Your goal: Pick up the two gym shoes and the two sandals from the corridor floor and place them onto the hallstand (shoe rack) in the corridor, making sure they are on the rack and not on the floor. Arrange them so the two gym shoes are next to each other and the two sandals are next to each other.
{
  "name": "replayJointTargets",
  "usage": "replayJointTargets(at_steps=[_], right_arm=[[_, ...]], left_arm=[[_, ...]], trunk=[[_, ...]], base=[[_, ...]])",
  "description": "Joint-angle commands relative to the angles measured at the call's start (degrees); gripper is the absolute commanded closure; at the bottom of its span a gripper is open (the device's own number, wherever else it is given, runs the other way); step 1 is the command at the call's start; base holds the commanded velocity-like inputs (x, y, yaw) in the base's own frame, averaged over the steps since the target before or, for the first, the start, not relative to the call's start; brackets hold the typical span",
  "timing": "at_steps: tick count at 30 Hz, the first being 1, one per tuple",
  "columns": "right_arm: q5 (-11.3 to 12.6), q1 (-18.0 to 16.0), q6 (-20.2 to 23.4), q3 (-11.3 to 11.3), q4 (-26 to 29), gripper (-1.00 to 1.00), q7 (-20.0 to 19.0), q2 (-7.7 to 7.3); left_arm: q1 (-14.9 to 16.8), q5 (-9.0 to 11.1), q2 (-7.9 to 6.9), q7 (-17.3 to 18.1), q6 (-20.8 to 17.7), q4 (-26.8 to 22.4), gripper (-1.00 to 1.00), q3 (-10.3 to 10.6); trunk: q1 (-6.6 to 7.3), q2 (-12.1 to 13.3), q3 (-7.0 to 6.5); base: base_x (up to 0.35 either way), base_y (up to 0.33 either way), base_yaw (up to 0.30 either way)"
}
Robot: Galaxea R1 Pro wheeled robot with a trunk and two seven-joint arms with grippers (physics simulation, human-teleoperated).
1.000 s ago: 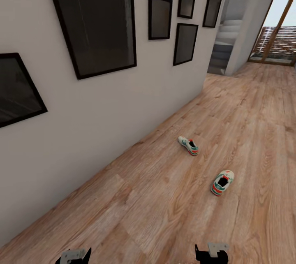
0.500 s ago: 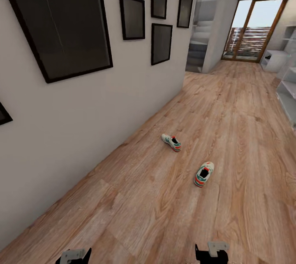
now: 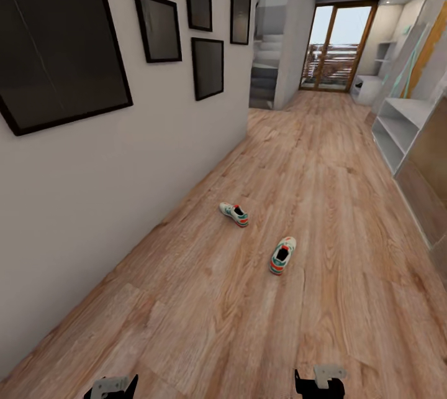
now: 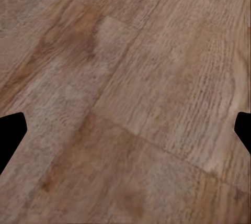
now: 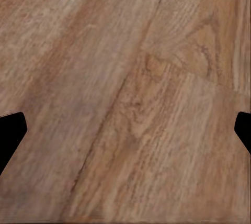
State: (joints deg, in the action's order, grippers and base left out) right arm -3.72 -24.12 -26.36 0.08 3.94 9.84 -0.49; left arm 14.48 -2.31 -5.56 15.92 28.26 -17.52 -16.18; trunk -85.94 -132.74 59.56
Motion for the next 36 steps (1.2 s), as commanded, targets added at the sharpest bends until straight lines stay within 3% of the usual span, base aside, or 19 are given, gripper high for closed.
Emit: replayJointTargets(at_steps=[1, 17, 36], right_arm=[[-0.40, -0.05, -0.10, 0.00, -0.07, -1.00, 0.34, 0.00], [-0.33, -0.05, -0.03, 0.00, -0.07, -1.00, 0.13, -0.04], [-0.26, -0.05, -0.01, -0.08, -0.04, -1.00, 0.05, -0.04]], left_arm=[[0.03, -0.24, 0.02, 0.43, 0.13, 0.03, -1.00, -0.47], [0.03, -0.24, 0.02, 0.43, 0.13, 0.03, -1.00, -0.43], [0.03, -0.24, 0.02, 0.43, 0.13, 0.03, -1.00, -0.43]], trunk=[[0.01, -0.02, 0.01], [0.01, -0.02, -0.51], [0.01, -0.02, -0.87]], base=[[0.000, 0.000, -0.300], [0.010, 0.006, -0.300], [0.220, 0.200, -0.300]])
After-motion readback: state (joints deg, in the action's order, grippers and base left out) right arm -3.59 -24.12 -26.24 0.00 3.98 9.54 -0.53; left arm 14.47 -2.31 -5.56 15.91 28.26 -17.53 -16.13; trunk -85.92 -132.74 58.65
